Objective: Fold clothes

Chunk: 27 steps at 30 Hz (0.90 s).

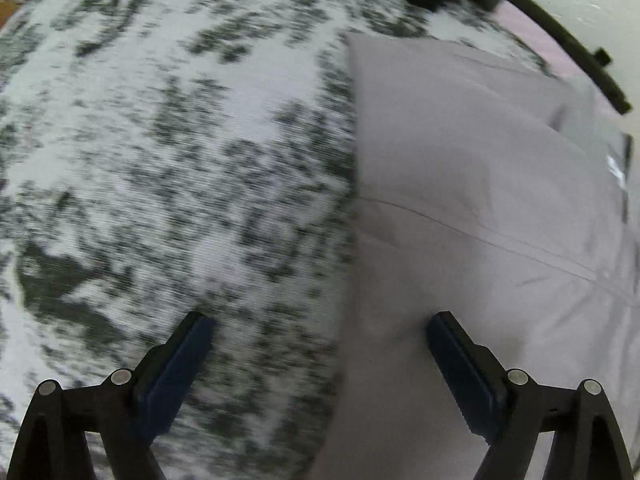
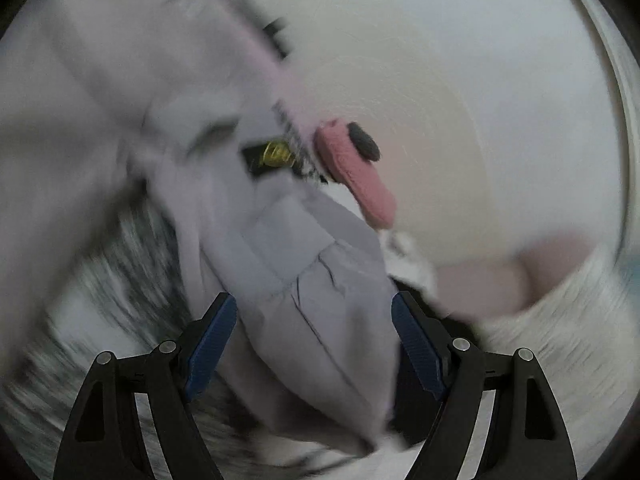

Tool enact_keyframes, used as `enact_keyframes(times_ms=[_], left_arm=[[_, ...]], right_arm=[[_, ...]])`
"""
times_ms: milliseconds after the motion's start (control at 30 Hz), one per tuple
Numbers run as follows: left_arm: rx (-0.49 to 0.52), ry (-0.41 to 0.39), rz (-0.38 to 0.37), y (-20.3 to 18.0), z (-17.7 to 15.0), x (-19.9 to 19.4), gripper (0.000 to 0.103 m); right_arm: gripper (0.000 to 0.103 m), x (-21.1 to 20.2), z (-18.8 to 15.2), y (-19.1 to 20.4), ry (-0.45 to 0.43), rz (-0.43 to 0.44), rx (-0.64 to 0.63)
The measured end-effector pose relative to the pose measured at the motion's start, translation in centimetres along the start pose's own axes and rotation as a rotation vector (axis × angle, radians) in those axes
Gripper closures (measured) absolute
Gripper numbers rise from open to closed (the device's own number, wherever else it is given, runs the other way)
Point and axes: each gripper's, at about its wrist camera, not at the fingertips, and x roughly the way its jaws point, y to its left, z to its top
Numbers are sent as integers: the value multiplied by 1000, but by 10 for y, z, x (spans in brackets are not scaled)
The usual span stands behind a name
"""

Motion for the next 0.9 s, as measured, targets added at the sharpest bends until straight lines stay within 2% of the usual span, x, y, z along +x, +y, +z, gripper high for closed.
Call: enact_keyframes(times_ms=[67,133,233,300,333,367,400,433,467,500,533,567,633,767,900], left_arm=[[-8,-10,39,7,1,-1,10],[-15,-6,33,11,1,-1,10],[-16,-2,23,16,0,-3,10],[-15,0,21,17,0,-4,10],[-18,-1,21,19,-1,-5,10],[-20,-1,21,20,-1,-5,10],[-23,-2,22,21,-2,-6,10],[-26,-2,22,22,-2,-6,10],[-28,-3,22,24,-3,-7,10],[-31,-3,22,25,-3,-7,10],[-34,-3,22,26,-4,-8,10],[-34,-3,21,27,-5,-8,10],[-35,-4,23,27,-6,-10,10],[-34,-5,17,24,-9,-12,10],[-27,-6,8,20,-13,-15,10]], right_arm=[[20,17,-2,27,43,-105,-191],[20,32,-4,46,68,-177,-329],[19,44,-6,63,71,-191,-440],[21,54,-6,69,74,-244,-496],[25,58,-5,69,76,-279,-506],[29,61,-3,63,72,-305,-487],[39,63,0,55,70,-322,-455],[56,64,3,47,69,-337,-424],[65,65,4,38,65,-363,-399],[85,65,5,31,58,-398,-386],[92,63,6,24,50,-435,-372],[94,60,8,14,39,-462,-342],[97,49,14,-12,17,-441,-235],[100,28,17,-70,-17,-192,47],[99,17,6,-132,-37,-89,355]])
